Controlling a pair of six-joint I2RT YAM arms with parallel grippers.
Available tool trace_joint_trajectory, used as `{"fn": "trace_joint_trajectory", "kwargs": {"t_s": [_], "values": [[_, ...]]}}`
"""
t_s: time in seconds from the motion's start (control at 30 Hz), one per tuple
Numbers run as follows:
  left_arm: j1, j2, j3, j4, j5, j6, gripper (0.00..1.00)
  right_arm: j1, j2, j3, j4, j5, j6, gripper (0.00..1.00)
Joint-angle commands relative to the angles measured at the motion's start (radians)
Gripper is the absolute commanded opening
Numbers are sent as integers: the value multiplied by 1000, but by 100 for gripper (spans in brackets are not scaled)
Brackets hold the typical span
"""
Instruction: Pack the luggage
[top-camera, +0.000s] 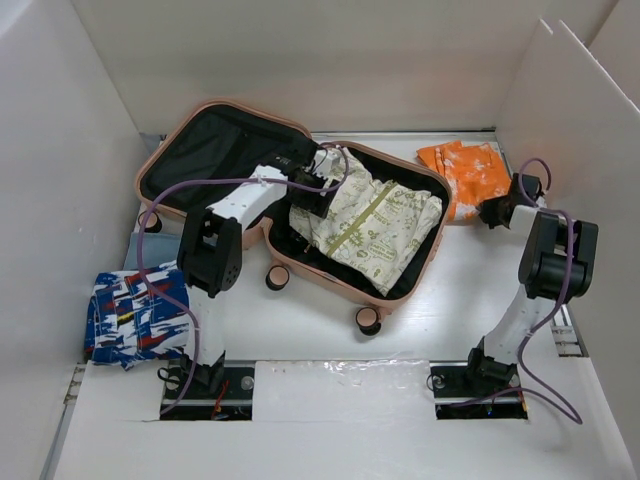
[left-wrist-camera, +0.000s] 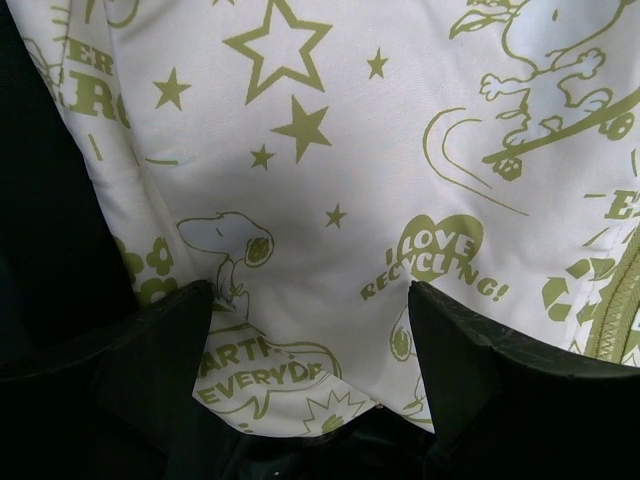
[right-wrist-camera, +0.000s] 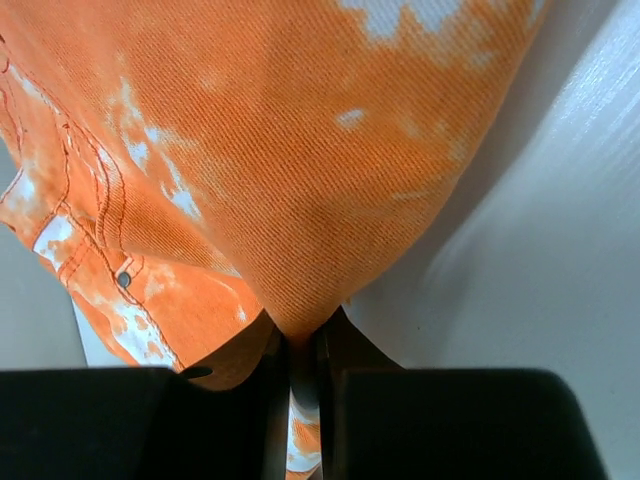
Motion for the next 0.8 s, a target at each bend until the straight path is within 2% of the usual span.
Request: {"fn": "trace_joint_trajectory", "kwargs": {"t_s": [0.0,0.1,0.27,0.4,0.57,0.6,0.63,0.67,0.7,0.77], "values": [[61,-32,17,-82,-63,-2,77,-4,7,-30,75,-42,27,0],[61,-43,17,-82,-63,7,77,-4,-50,-70,144,-51,4,0],[61,-61,17,-91,-72,7,77,-4,-182,-105,144,-5,-66,0],[61,-82,5,-82,-81,7,77,-13,-332,-258,89,-14,-24,0],[61,-101,-6,-82,-90,7,77,-13,-436,-412,28,-89,-45,0],[61,-101,-6,-82,-90,7,77,-13,-450,-427,-1,-103,-59,8],[61,-110,-6,-82,-90,7,77,-13,-476,-449,-15,-103,-105,25],[61,-110,-6,-82,-90,7,77,-13,-486,-449,-33,-103,-134,44],[61,-110,-6,-82,-90,7,77,-13,-495,-449,-59,-94,-162,70],[61,-110,-6,-73,-78,16,77,-41,-507,-391,-212,-53,-238,81]]}}
